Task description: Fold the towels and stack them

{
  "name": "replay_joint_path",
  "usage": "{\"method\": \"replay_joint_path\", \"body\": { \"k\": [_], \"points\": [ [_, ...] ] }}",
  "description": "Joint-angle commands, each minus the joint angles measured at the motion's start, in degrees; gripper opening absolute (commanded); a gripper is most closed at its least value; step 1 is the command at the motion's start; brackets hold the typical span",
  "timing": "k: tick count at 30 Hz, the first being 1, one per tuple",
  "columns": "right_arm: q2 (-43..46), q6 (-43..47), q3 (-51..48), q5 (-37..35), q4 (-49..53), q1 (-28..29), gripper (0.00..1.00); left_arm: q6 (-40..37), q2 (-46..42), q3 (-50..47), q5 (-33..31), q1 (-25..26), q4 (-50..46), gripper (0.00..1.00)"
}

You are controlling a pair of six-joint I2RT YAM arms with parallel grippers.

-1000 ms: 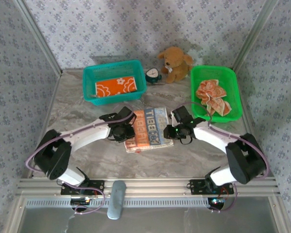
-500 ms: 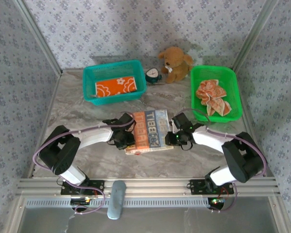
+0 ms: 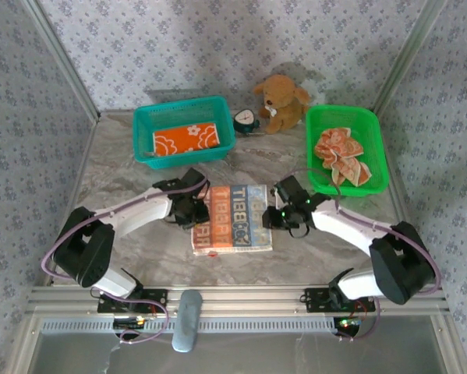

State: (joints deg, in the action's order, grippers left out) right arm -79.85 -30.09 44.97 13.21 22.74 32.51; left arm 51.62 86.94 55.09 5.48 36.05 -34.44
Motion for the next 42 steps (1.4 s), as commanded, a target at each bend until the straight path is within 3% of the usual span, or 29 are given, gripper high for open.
{"method": "replay_joint_path", "body": {
  "k": [1, 7, 14, 26, 31, 36, 42],
  "points": [
    [-5.38, 3.46, 6.15, -2.31, 1.32, -2.68, 0.3, -4.98, 2.93, 4.41, -4.09, -3.1, 0.62, 0.26],
    [-17.15, 6.53, 15.93, -2.87, 0.2, -6.91, 0.32, -8.52, 9.13, 8.13, -7.7, -7.86, 5.16, 0.27],
    [-27.48, 9.08, 26.61, -3.21, 2.29, -8.91, 0.39, -11.65, 16.55, 13.65, -9.45, -9.17, 6.06, 0.31],
    [-32.95, 10.13, 28.29, -1.45, 1.71, -9.76, 0.38, -12.15, 20.77, 14.54, -8.95, -9.97, 7.54, 0.32],
    [-32.91, 9.94, 27.48, -1.2, 1.02, -9.58, 0.34, -12.11, 21.69, 15.18, -8.82, -9.96, 7.73, 0.32],
    [-32.95, 9.78, 27.38, -0.91, 0.64, -9.4, 0.17, -12.24, 22.55, 16.22, -8.74, -10.04, 7.87, 0.32],
    [-33.48, 9.61, 27.42, -0.82, 0.4, -9.4, 0.1, -12.5, 23.69, 17.31, -8.64, -10.15, 7.86, 0.33]
  ]
}}
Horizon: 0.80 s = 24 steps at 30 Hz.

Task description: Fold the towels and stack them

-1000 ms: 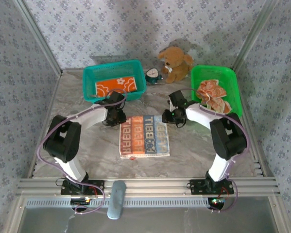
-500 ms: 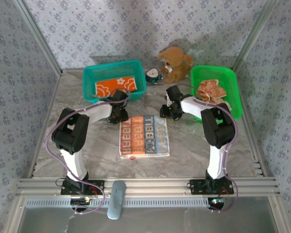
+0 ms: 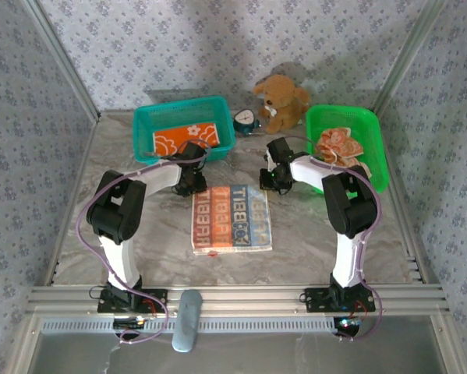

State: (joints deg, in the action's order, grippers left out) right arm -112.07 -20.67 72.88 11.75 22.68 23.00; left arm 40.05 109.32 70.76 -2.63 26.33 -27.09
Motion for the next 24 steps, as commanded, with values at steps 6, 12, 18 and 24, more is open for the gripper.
{"method": "replay_joint_path", "body": {
  "k": [6, 12, 18, 24],
  "points": [
    [-1.61, 0.19, -0.53, 0.38, 0.54, 0.15, 0.0, -0.77, 1.59, 1.21, 0.39, -0.53, 1.53, 0.28],
    [0.03, 0.1, -0.9, 0.45, 0.27, 0.17, 0.0, -0.45, 0.65, 0.28, 1.57, -0.45, 1.76, 0.06],
    [4.14, -0.25, -1.33, 0.05, 0.13, 0.09, 0.0, 0.07, -3.54, -1.05, 1.49, -0.42, 1.14, 0.0],
    [9.69, -0.92, -1.94, 0.14, -0.1, 0.0, 0.0, 1.03, -10.26, -2.94, 1.58, -0.31, 0.49, 0.0]
  ]
}}
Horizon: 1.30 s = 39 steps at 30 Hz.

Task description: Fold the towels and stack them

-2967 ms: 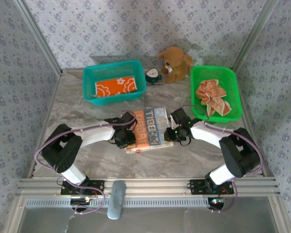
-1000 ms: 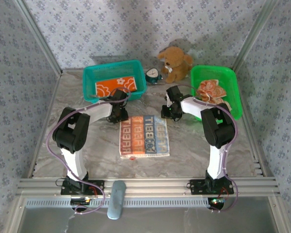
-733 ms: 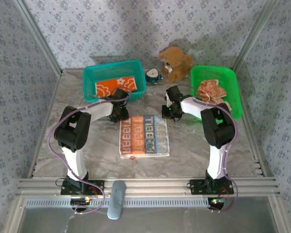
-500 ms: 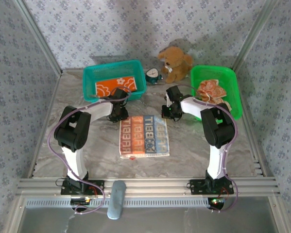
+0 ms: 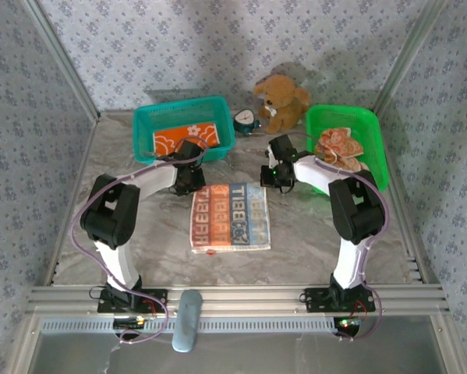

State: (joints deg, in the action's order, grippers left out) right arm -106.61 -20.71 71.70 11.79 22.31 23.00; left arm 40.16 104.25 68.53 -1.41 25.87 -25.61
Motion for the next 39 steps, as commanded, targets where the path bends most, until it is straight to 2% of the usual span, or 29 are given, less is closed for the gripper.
{"method": "replay_joint_path", "body": {
  "k": [1, 11, 27, 28, 29, 30, 31, 32, 36, 39],
  "points": [
    [5.23, -0.98, -0.98, 0.1, 0.14, 0.07, 0.0, 1.01, -6.32, -1.06, 0.28, 0.15, -1.09, 0.0],
    [17.26, -1.97, -8.46, 0.15, -2.62, 1.04, 0.0, 1.22, -18.75, -8.64, -1.51, 1.95, -0.06, 0.0],
    [31.46, -3.81, -29.22, -4.58, -12.67, 8.53, 0.0, 5.88, -33.49, -27.61, -10.75, 12.27, 8.18, 0.0],
    [31.98, -3.97, -30.3, -4.4, -13.27, 8.88, 0.0, 6.17, -34.03, -28.44, -11.31, 13.23, 8.29, 0.04],
    [32.38, -4.07, -31.15, -4.25, -13.59, 9.3, 0.07, 6.55, -34.4, -29.07, -11.99, 13.88, 8.29, 0.12],
    [32.9, -4.15, -31.97, -4.4, -13.68, 9.71, 0.25, 6.83, -34.94, -29.69, -12.29, 14.57, 8.23, 0.26],
    [33.47, -4.16, -32.56, -4.25, -13.62, 10.07, 0.36, 7.18, -35.59, -30.22, -12.45, 15.27, 8.08, 0.39],
    [33.9, -4.16, -32.84, -4.23, -13.37, 10.39, 0.37, 7.59, -36.13, -30.66, -12.77, 15.83, 7.83, 0.45],
    [35.85, -5.08, -33.02, -4.81, -11.23, 11.45, 0.44, 9.75, -38.77, -31.09, -13.03, 17.08, 4.66, 0.54],
    [35.87, -5.7, -32.71, -5.64, -9.77, 11.68, 0.46, 10.63, -39.65, -31.06, -12.72, 17.27, 2.8, 0.52]
  ]
}}
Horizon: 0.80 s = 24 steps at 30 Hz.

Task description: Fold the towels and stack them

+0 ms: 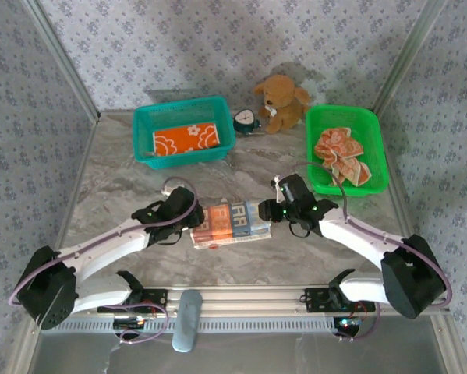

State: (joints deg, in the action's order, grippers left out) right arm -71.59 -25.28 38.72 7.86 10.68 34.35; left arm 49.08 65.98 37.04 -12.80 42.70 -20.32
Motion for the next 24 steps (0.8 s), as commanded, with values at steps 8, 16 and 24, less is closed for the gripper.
{"method": "replay_joint_path", "body": {
  "k": [8, 16, 24],
  "points": [
    [-5.02, -1.86, 4.42, 0.63, 6.93, -0.2, 0.41, 7.9, 2.63, 2.53, 1.67, -0.02, -8.33, 0.4],
    [-9.59, -1.7, 5.07, 3.17, 9.34, -0.97, 0.37, 13.73, 5.01, -0.71, 7.48, 0.13, -5.71, 0.3],
    [-11.68, -1.61, 4.6, 5.65, 8.31, -1.76, 0.32, 14.81, 5.05, -2.08, 8.06, 0.18, -3.79, 0.23]
  ]
}}
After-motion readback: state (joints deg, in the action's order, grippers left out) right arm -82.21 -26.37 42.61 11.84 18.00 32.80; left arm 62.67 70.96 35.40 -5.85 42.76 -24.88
